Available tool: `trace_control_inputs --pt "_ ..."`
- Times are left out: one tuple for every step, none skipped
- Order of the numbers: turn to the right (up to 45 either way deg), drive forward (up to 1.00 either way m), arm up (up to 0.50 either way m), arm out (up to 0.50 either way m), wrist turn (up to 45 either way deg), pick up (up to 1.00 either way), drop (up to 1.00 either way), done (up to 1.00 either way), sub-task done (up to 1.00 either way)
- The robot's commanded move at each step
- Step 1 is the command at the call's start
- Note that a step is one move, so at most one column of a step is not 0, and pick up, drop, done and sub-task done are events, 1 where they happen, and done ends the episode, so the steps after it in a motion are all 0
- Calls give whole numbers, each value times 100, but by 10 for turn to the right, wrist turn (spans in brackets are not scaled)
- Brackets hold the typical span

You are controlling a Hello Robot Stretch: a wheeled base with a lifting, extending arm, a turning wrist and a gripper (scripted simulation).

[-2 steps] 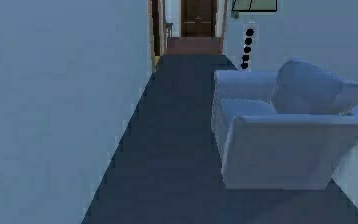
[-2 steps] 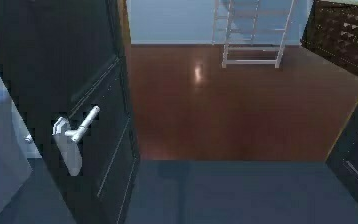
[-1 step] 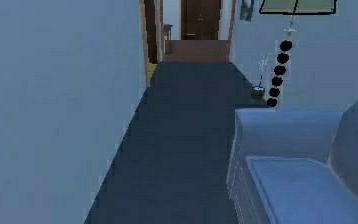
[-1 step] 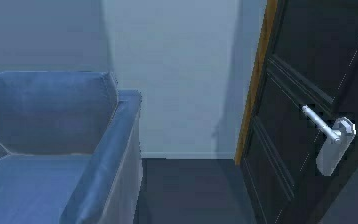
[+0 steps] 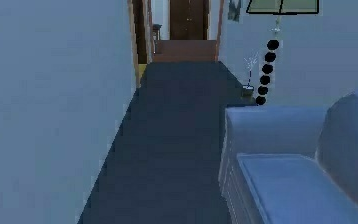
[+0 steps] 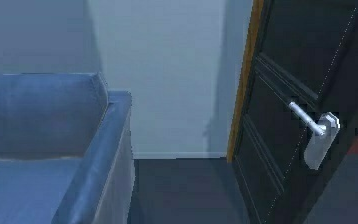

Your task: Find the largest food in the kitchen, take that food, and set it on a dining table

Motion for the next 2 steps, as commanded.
trace_control_inputs --pt "0 15 0 0 0 0 0 0 0" --pt "-150 0 0 0 0 0 0 0 0"
